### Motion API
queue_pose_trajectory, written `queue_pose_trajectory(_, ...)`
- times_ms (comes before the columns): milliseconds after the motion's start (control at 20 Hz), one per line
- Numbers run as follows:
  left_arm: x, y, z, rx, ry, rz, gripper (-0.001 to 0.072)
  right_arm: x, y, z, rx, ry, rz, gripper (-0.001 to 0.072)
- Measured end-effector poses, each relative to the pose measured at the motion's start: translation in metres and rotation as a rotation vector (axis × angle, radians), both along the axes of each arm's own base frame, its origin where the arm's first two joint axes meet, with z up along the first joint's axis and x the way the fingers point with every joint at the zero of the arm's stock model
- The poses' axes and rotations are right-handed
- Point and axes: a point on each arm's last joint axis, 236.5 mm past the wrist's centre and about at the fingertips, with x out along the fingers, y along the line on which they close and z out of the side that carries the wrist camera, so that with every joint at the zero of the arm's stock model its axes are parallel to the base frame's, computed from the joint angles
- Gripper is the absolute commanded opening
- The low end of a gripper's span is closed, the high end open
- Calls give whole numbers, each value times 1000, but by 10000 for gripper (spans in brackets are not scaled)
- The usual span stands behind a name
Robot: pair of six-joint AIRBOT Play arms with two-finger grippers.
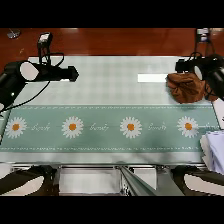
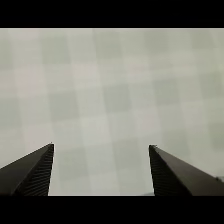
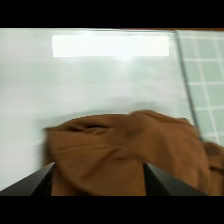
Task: Fold the shirts.
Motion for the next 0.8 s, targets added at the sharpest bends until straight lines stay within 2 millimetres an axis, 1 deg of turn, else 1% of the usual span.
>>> queue_pose_trajectory(50,4,0,1,0,-16,4,704,1,-25,-6,49,-3,-82,630)
queue_pose_trajectory(150,9,1,3,-1,-36,9,704,0,-63,-28,160,19,-215,630)
queue_pose_trajectory(250,12,1,2,1,-44,11,704,-3,-89,-51,249,62,-300,629)
queue_pose_trajectory(300,14,1,1,0,-50,13,704,-7,-100,-68,287,109,-337,627)
queue_pose_trajectory(400,14,1,-2,1,-43,14,704,-16,-112,-94,329,205,-369,625)
queue_pose_trajectory(450,14,1,-3,2,-40,14,703,-21,-113,-105,347,254,-368,623)
queue_pose_trajectory(550,13,1,-7,4,-27,11,704,-28,-112,-122,370,340,-348,615)
queue_pose_trajectory(600,10,1,-10,4,-8,11,704,-31,-108,-129,384,381,-333,560)
queue_pose_trajectory(650,5,0,-16,3,26,11,704,-34,-103,-135,401,414,-319,305)
queue_pose_trajectory(700,-2,-1,-23,-2,67,11,704,-36,-96,-139,426,439,-301,23)
queue_pose_trajectory(800,-16,-2,-33,-7,146,4,704,-36,-80,-139,481,467,-254,31)
